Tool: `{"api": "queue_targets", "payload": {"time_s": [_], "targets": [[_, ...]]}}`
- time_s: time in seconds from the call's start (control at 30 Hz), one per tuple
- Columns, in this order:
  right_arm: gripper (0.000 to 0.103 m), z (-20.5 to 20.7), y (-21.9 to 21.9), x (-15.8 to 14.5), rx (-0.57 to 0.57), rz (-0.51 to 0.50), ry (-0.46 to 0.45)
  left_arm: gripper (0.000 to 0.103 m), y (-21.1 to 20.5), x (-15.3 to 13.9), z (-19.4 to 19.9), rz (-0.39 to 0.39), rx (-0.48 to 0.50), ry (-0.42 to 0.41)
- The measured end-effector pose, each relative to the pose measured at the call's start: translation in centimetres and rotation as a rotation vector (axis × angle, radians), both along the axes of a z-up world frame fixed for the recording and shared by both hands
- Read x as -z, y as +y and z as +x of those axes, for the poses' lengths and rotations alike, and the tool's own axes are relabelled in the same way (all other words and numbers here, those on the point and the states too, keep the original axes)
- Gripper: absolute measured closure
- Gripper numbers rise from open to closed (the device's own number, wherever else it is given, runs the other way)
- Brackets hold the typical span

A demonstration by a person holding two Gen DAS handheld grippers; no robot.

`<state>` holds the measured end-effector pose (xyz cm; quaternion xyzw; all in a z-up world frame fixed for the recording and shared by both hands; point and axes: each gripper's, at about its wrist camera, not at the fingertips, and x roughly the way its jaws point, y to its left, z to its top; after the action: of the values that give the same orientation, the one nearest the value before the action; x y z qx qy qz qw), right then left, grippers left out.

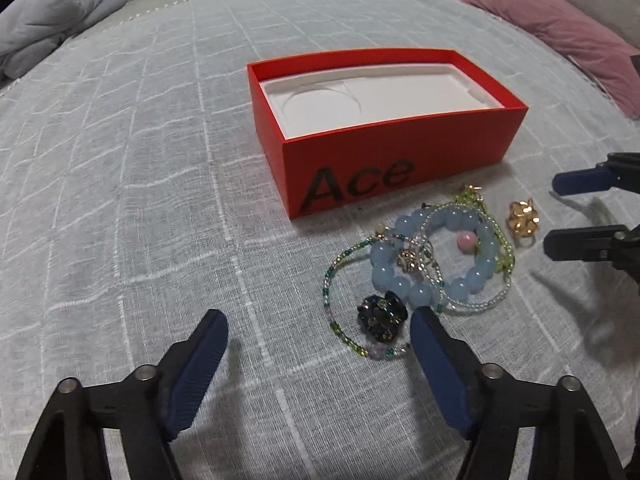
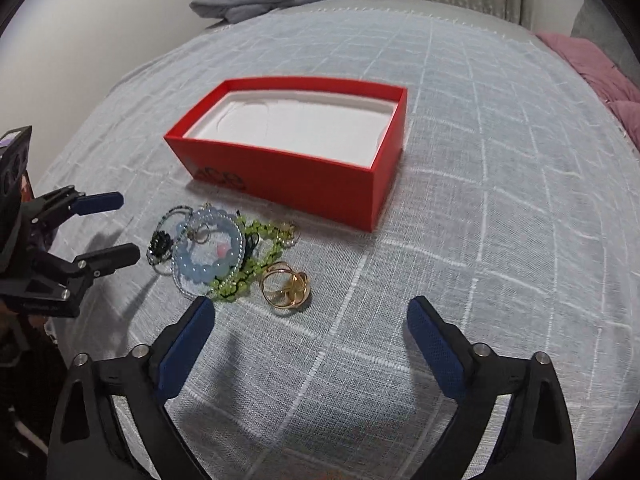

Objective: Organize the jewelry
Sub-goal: 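Grasp the thin green seed-bead bracelet with the left tool while the right tool grasps the gold ring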

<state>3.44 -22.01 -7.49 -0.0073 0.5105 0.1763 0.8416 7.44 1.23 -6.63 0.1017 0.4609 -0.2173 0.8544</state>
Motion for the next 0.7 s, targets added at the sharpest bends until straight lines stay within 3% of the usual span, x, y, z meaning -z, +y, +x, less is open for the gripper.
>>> {"api": "queue_targets", "payload": {"time_s": [0.03, 0.13, 0.4, 0.57, 0.7], "targets": [[0.015, 0.1, 0.1, 0.2, -0.004, 0.000, 0.007, 0.041, 0.0, 0.1, 0.2, 0.001, -0.012, 0.002], [0.023, 0.4, 0.4, 0.7, -0.018, -0.007, 0.018, 0.056, 0.3, 0.6, 1.3, -0.016, -0.056, 0.043], [0.036, 1.1, 1.2, 0.9, -0.026, 0.007, 0.014, 0.068, -0.5, 0.9, 2.0, -0.027, -0.037, 0.076], [0.053, 1.2, 1.7, 0.9, -0.033, -0.012, 0.009, 0.073, -1.9, 1.2, 2.3, 0.011, 0.002, 0.085], [0.064, 1.3, 2.1, 1.1, -0.033, -0.023, 0.008, 0.089, -2.8, 1.3, 2.5, 0.047, 0.006, 0.081]]}}
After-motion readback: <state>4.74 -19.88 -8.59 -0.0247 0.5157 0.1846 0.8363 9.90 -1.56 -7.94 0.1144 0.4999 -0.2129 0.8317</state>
